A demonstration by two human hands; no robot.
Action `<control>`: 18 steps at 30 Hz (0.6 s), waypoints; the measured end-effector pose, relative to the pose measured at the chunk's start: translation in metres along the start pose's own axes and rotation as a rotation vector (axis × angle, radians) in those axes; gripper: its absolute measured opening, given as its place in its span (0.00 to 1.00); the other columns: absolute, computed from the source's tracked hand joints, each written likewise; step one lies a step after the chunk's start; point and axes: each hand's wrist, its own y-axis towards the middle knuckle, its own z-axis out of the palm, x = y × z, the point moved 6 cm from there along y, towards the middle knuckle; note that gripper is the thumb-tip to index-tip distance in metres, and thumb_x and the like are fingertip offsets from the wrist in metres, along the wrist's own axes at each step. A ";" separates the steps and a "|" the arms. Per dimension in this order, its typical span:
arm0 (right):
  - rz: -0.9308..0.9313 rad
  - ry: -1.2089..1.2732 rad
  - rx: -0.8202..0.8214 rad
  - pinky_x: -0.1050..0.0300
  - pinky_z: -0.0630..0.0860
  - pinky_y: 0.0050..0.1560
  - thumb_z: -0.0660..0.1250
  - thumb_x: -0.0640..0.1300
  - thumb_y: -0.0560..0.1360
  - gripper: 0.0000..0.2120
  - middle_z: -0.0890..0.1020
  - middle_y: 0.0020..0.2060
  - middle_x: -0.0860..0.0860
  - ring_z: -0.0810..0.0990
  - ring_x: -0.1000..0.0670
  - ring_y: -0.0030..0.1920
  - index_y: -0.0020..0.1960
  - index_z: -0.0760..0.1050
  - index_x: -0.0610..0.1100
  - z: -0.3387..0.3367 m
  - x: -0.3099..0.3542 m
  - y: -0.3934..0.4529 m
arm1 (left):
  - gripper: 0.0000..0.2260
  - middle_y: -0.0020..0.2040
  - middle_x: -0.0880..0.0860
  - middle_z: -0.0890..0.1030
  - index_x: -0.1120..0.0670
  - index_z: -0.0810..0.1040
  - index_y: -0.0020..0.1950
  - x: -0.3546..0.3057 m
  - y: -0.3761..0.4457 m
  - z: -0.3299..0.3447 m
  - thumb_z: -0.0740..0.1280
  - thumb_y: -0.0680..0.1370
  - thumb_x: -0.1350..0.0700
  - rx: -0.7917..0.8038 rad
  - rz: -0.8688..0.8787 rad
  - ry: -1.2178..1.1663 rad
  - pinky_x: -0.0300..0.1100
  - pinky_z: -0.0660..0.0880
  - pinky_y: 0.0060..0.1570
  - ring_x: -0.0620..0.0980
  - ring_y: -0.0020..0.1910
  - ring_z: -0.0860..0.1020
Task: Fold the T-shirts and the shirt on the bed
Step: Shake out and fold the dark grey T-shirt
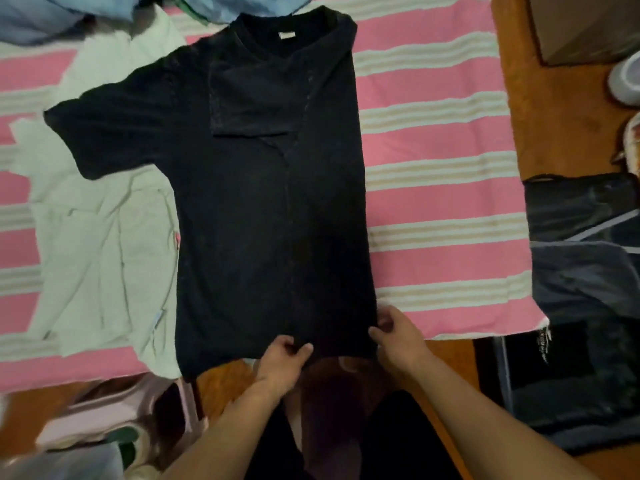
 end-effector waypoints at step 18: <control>-0.074 -0.638 -0.061 0.55 0.70 0.38 0.62 0.45 0.80 0.09 0.80 0.37 0.49 0.78 0.47 0.39 0.43 0.78 0.44 -0.032 0.057 0.027 | 0.11 0.50 0.54 0.84 0.51 0.81 0.52 -0.035 0.007 -0.037 0.61 0.81 0.48 -0.048 0.009 0.506 0.50 0.80 0.54 0.56 0.49 0.83</control>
